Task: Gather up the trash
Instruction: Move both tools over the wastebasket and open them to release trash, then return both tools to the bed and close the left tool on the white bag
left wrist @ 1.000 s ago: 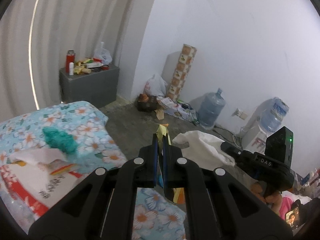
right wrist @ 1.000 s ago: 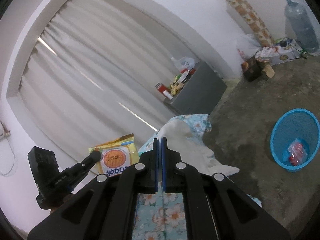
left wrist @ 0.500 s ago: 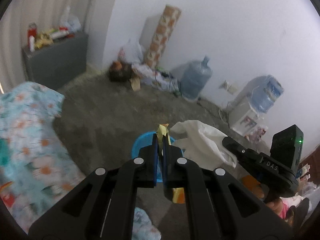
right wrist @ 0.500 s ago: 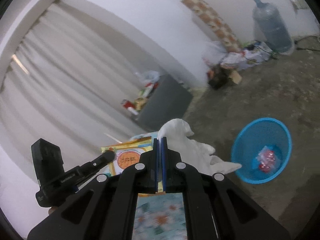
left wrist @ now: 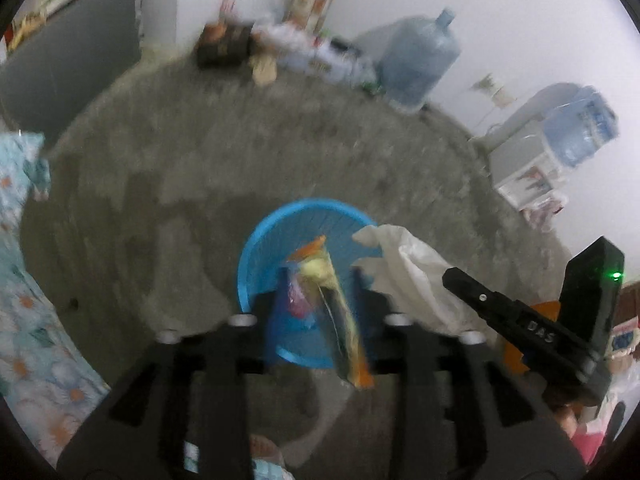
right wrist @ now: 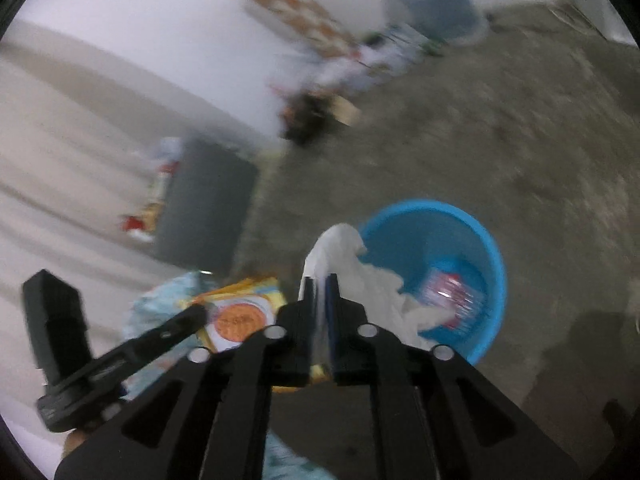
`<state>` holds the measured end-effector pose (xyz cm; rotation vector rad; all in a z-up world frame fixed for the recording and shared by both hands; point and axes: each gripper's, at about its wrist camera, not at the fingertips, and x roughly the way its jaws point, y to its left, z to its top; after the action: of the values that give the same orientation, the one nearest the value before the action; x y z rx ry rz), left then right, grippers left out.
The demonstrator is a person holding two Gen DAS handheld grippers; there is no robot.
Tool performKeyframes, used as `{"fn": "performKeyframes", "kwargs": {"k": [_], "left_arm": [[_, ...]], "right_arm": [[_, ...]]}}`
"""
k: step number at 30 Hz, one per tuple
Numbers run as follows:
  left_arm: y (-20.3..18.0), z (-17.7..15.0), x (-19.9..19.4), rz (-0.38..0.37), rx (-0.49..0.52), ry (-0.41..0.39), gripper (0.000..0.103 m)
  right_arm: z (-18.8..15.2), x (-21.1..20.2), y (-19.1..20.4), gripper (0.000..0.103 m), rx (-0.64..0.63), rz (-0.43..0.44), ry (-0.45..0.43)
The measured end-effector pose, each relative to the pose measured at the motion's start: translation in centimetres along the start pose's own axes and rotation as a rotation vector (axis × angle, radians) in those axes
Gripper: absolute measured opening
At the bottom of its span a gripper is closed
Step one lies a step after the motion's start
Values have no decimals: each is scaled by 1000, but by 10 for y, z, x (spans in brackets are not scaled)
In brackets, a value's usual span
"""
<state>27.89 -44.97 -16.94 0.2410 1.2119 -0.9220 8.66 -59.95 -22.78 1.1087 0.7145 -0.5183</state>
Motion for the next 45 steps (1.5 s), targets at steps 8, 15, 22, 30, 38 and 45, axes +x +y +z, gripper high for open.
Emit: {"fn": "performKeyframes", "kwargs": {"k": [8,15,22,30,38,45], "left_arm": [[-6,-6,-13,12,4,-42,41],[-31,-17,-103,-6,28,-190,54],[-38,-63,-208,6,48,-325,62],[-7,-145,-331,67,-7,-477,64],[67,-234,-472,222,-145,-663,66],[141,-284,-554,325,-322,-769,67]], "right_arm": [[-26,-7,-26,47,67,-64,-17],[-54,-59,18,60,-18,-40,-76],[-93,-125,85,78,-143,-51,-133],[-144,-165,173,90,-414,-156,-173],[-214,-171,261,96,-783,-270,-236],[-237,-185,313,96,-893,-105,-268]]}}
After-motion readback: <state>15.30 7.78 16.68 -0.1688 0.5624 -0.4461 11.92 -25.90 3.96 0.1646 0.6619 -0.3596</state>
